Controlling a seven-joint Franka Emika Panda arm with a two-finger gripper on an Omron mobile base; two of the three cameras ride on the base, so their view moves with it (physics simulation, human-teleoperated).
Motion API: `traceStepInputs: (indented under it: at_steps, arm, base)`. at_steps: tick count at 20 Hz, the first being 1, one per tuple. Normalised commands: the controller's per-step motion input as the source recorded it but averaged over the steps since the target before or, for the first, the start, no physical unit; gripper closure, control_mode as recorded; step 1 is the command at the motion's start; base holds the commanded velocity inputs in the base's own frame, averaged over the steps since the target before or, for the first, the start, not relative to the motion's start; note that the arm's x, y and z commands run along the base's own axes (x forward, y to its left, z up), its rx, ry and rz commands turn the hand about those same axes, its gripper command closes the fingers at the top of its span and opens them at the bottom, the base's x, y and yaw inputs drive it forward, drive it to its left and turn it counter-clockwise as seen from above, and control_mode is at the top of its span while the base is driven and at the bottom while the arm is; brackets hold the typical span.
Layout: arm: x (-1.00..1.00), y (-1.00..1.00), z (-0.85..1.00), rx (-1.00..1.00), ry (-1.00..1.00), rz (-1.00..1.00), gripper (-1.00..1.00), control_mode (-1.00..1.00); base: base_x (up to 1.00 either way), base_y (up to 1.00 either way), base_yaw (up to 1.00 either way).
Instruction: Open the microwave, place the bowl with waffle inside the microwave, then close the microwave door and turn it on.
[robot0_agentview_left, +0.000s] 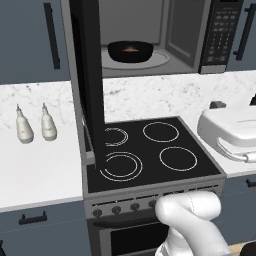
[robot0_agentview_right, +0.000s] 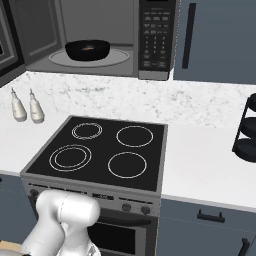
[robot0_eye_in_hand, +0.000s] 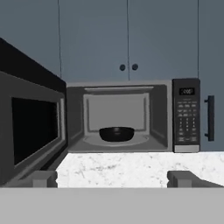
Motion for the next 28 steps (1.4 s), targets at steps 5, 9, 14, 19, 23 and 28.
traceStepInputs:
  at_steps: [5, 9, 14, 19, 23, 28]
  arm:
    - [0.00, 0.90, -0.32, -0.11, -0.05, 0.04, -1.00, -1.00]
    - [0.00, 0.84, -0.29, -0.10, -0.06, 0.02, -1.00, -1.00]
    - [0.00, 0.62, -0.16, -0.07, -0.03, 0.00, -1.00, -1.00]
    - [0.02, 0.51, -0.22, -0.02, -0.04, 0.00, -1.00, -1.00]
    - [0.01, 0.41, -0.22, 0.00, -0.06, -0.08, -1.00, -1.00]
    - [0.24, 0.43, -0.15, 0.00, -0.05, -0.25, -1.00, -1.00]
  base:
    - [0.00, 0.00, 0.00]
    - [0.00, 0.00, 0.00]
    - [0.00, 0.00, 0.00]
    - [0.00, 0.00, 0.00]
    - [0.00, 0.00, 0.00]
    - [0.00, 0.00, 0.00]
